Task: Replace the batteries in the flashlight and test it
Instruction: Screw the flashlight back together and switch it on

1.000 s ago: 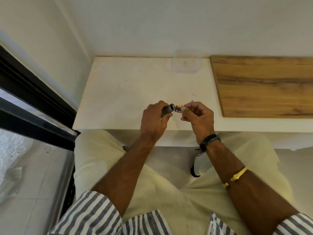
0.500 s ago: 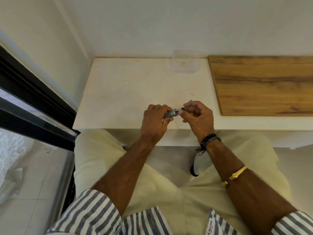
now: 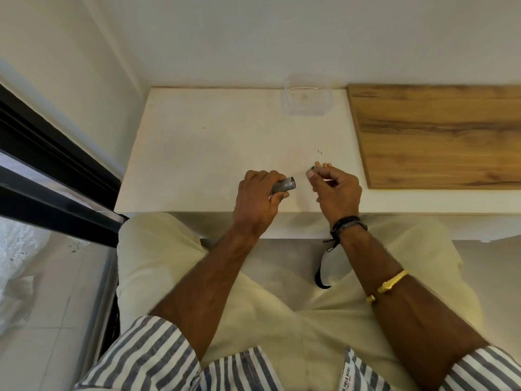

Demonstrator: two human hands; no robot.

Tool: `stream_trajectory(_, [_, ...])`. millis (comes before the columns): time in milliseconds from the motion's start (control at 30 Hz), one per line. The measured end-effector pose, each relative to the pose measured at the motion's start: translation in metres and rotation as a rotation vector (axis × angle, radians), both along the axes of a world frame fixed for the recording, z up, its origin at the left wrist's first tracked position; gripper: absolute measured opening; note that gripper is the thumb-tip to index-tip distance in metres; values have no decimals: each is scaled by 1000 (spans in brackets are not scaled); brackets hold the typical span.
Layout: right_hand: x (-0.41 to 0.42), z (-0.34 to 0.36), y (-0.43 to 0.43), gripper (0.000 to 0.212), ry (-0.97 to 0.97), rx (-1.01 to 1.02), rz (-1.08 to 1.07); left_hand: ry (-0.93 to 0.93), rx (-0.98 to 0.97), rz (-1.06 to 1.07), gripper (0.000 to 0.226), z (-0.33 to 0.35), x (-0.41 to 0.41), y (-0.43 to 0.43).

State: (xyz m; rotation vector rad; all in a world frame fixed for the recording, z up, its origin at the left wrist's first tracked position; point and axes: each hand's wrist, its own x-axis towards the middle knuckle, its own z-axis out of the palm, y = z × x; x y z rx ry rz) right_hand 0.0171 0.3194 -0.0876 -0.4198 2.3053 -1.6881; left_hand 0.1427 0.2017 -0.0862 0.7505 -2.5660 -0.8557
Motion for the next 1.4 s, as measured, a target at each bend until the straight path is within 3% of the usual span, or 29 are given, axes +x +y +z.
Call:
stream_trajectory(67, [-11,-3,-1,3,-6,34,-39,1,18,4,28,-2,1,-1])
stream_trajectory(233, [-33,-16,-6,21,216,310,-2,10,67,16,28,-9,4,-6])
stream_trajectory(367, [-40,-28,-12,36,276,554,104,13,81,17,29,-12,4,-9])
stream_trajectory(667, [-41,-30,-22,28,324,661,151,7,90,14,30,-13,2,-11])
stream_trajectory(800, [-38,-23,-21,24,318,583,135,25,88,19,30,-11,3,-12])
stream_trajectory(900, [-28,-14,-22,23,343,372,125,37,89,29,29,-8,4,-12])
stream_trajectory(1033, [-13,1,-20,24,223,106,162,51,87,45,30,-5,6,-10])
stream_trajectory(1133, [-5,10,-16,29,157,53,255,61,72,50,30,-2,7,-9])
stream_trajectory(1400, [5,24,-3,30,200,102,406,63,19,45,29,1,11,-10])
